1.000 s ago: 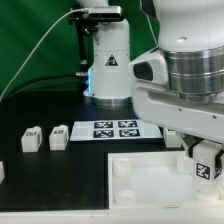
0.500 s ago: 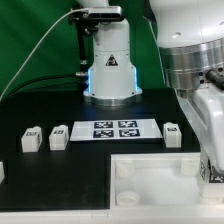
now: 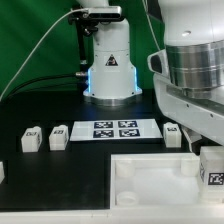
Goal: Assemble one leg
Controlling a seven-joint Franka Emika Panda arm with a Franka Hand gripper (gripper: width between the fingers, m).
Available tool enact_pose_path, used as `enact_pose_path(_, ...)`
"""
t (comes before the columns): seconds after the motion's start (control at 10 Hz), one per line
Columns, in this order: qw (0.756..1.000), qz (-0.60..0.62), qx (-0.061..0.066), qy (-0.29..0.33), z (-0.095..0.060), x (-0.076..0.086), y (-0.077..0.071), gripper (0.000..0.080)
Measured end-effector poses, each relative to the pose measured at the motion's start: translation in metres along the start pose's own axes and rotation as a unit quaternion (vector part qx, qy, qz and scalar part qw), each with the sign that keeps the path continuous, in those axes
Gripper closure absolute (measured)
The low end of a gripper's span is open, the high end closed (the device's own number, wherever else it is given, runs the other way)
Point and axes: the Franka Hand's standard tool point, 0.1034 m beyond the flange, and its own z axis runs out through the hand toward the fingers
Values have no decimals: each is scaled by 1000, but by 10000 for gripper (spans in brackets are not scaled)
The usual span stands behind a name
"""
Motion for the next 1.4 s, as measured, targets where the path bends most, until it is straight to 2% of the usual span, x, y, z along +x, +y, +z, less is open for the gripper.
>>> enact_pose_path(0.2, 996, -94, 0, 0, 0, 0, 0, 152)
enact_pose_path(0.3, 985, -172, -4, 1, -1, 1, 0, 150)
enact_pose_path(0.4, 958, -286, -18, 9, -5, 3, -2, 150)
enact_pose_path(0.5, 934, -357, -20, 12, -6, 2, -4, 150)
enact_pose_path(0.6, 926, -376, -20, 11, -5, 2, -4, 150)
enact_pose_path(0.8, 929, -368, -20, 11, -5, 2, -4, 397)
enact_pose_path(0.9, 932, -362, -20, 11, -5, 2, -4, 397)
enact_pose_path(1.0, 939, -342, -20, 12, -6, 4, -4, 498)
enact_pose_path(1.2, 972, -234, -18, 15, -6, 5, -3, 498)
enact_pose_path(1.4, 997, -78, -4, 28, -6, 6, -2, 498)
